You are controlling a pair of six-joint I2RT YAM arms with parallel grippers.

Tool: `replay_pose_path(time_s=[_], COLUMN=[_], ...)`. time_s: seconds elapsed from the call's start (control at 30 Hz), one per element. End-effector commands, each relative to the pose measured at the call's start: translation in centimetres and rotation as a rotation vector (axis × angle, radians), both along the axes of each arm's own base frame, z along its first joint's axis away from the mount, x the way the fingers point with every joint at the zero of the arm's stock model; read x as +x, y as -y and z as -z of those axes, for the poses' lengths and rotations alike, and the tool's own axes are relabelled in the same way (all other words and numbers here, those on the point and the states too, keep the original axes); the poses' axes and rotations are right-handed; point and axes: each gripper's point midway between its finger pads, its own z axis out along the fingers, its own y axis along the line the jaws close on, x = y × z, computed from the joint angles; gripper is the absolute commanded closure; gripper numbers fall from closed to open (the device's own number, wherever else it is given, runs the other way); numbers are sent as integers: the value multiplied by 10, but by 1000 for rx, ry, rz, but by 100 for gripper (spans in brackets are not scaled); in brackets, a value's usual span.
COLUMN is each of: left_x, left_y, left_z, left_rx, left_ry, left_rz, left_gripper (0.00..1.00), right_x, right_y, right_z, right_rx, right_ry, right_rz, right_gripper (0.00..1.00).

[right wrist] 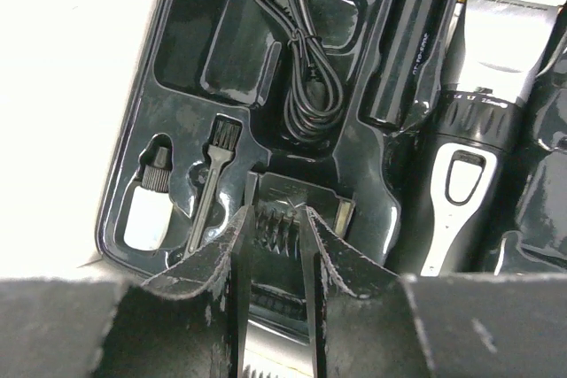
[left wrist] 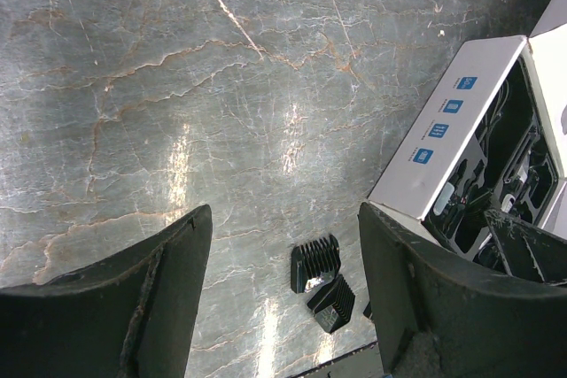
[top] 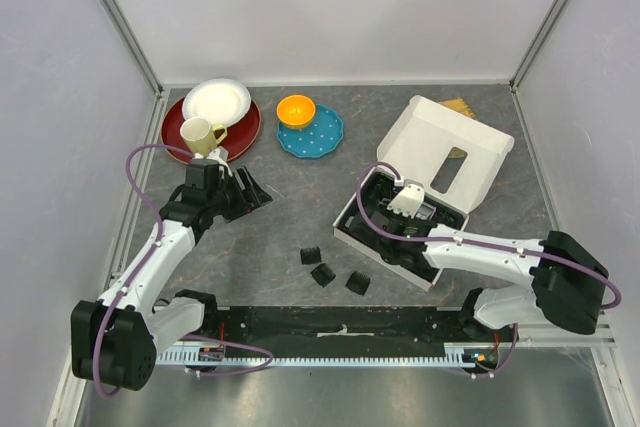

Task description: Sort the hair-cutting tools

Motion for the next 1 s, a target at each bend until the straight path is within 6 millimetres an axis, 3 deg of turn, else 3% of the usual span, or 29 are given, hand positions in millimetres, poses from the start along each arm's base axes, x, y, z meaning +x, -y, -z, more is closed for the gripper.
replay_pose_path(time_s=[0.0,0.13,0.27,0.5,0.67,0.77,0.97], left_x=[4,3,1,-22,-39,-41,-36], left_y=[5,6,14,87,134,153,168], left_z=[-9,-8,-8,-11,1,7,8], left_rx=[-7,-8,-32,-107,-131,-127,-165], left_ry=[61,57,59,107,86,71,80], left_rz=[48,50,79,345,456,477,435], left_gripper=[26,27,27,27,27,28,29], right_x=[2,6,9,10,15,19,20], right_y=[0,4,4,7,9,13,11], right_z=[-28,-46,-41,-19,-24,-20,-8], right_rx=[6,-25,-93,-167,-142,-129,-93], right_ry=[27,61,34,-55,-18,-31,-64], right_rz=[-35,-53,-94,-244,-331,-349,-383], right_gripper=[66,65,61,50,48,51,64])
